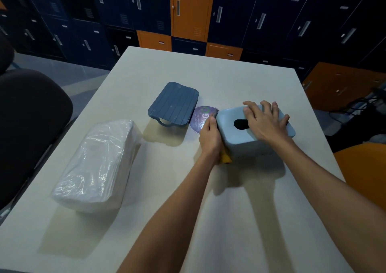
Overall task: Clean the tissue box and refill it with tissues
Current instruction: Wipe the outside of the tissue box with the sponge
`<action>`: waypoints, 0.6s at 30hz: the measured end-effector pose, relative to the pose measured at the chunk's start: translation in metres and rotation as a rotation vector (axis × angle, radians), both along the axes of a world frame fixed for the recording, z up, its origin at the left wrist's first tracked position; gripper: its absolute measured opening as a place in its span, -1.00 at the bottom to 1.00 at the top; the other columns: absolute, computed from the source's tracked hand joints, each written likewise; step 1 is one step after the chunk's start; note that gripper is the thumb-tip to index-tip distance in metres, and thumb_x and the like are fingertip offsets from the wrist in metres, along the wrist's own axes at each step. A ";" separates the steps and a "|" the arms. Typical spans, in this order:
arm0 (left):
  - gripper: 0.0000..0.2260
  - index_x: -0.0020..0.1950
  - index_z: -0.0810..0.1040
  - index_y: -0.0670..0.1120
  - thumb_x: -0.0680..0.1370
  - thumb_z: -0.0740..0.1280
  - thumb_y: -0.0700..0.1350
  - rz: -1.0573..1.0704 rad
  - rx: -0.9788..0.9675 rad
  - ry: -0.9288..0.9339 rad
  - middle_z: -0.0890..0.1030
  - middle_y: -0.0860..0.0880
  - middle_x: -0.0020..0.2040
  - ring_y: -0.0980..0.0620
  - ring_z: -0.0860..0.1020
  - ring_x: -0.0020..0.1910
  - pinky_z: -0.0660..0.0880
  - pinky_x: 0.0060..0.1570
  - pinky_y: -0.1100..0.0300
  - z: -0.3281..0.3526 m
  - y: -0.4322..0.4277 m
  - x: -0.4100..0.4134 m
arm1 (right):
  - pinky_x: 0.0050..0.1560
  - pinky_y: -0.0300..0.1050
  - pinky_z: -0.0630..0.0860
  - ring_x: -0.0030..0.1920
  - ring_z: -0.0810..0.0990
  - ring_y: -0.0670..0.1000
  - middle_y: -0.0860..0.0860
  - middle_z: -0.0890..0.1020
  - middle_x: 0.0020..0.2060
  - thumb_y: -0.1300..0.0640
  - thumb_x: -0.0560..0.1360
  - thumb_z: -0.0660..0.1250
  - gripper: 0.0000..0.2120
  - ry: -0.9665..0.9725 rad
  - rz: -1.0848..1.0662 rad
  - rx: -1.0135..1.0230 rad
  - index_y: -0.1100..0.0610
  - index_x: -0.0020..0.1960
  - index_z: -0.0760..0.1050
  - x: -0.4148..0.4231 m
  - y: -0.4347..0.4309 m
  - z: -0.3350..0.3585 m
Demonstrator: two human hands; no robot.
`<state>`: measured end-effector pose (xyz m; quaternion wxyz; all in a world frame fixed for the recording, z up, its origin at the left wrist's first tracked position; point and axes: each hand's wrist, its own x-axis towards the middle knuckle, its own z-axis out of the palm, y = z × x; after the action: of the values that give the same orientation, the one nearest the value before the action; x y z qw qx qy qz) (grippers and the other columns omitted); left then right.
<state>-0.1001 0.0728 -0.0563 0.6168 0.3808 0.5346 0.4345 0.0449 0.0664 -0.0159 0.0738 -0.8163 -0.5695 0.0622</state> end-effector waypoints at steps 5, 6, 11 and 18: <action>-0.64 0.41 0.40 0.16 0.66 0.02 0.11 0.030 0.034 -0.009 0.50 0.12 0.29 0.10 0.45 0.23 0.35 0.30 0.18 0.008 -0.023 0.003 | 0.39 0.41 -0.09 0.52 -0.04 0.18 0.07 0.17 0.47 -0.17 0.63 -0.17 -0.59 -0.007 -0.002 -0.005 -0.21 0.43 0.17 0.000 0.000 -0.001; -0.63 0.46 0.33 0.16 0.67 0.01 0.09 0.036 0.064 0.002 0.45 0.13 0.35 0.13 0.41 0.28 0.31 0.32 0.21 0.007 -0.038 0.005 | 0.39 0.41 -0.09 0.52 -0.04 0.18 0.07 0.18 0.47 -0.17 0.63 -0.17 -0.59 -0.008 0.000 -0.003 -0.21 0.43 0.17 0.001 0.000 -0.001; -0.62 0.50 0.26 0.10 0.67 0.05 0.03 0.078 0.103 0.041 0.33 0.17 0.46 0.19 0.28 0.43 0.18 0.36 0.35 -0.005 -0.094 0.005 | 0.39 0.41 -0.10 0.52 -0.03 0.18 0.07 0.17 0.47 -0.17 0.63 -0.17 -0.59 -0.004 0.007 -0.003 -0.21 0.43 0.17 0.001 0.000 -0.001; -0.66 0.31 0.53 0.00 0.65 0.09 0.04 0.005 -0.052 0.138 0.57 -0.08 0.25 -0.12 0.47 0.26 0.37 0.32 -0.06 0.000 -0.026 -0.005 | 0.39 0.42 -0.11 0.52 -0.05 0.18 0.07 0.17 0.48 -0.16 0.63 -0.17 -0.59 0.007 -0.009 0.004 -0.21 0.44 0.16 0.001 0.000 -0.001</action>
<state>-0.1047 0.0470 -0.0567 0.5869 0.3923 0.5880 0.3948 0.0460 0.0665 -0.0170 0.0776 -0.8183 -0.5659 0.0635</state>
